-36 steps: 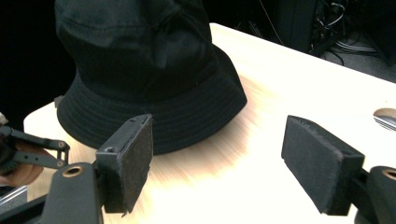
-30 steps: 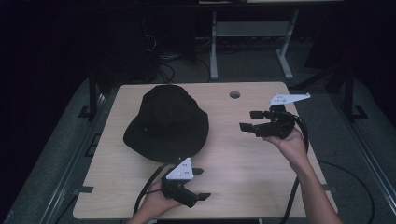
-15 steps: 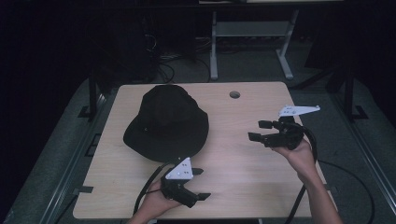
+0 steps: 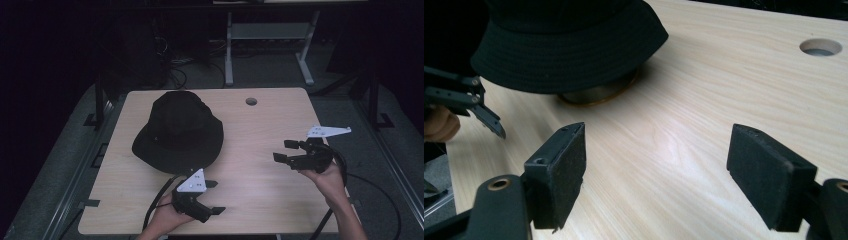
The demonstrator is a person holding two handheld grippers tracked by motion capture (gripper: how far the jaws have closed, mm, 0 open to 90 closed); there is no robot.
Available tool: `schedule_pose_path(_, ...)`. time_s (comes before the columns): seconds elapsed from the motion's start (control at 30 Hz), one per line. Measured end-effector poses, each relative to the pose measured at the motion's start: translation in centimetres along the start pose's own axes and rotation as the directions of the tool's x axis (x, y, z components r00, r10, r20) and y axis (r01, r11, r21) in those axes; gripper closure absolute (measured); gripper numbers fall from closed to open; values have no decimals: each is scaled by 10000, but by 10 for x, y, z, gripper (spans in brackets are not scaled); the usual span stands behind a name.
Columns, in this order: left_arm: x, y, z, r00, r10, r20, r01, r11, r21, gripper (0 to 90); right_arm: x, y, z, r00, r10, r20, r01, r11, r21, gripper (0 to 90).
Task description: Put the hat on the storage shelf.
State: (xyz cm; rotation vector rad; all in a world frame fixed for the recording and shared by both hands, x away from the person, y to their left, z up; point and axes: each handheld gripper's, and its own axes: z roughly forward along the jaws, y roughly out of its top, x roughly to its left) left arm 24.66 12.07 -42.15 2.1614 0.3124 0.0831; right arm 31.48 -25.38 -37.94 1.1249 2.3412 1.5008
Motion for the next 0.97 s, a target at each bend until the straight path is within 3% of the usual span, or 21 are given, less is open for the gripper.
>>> schedule_pose_path(0.67,-1,0,1,10000,-3,62,3,10000,23,207,-4,-48,-24,9978,582,328,-568,9974,-435,230)
schedule_pose_path(0.8,-1,0,2,10000,10,87,-11,9999,100,207,1,-59,-28,9970,582,506,-564,9978,-361,219)
schedule_pose_path(0.97,-3,0,2,10000,41,80,-42,9999,104,207,23,-80,-35,9970,302,706,-232,9949,-982,213)
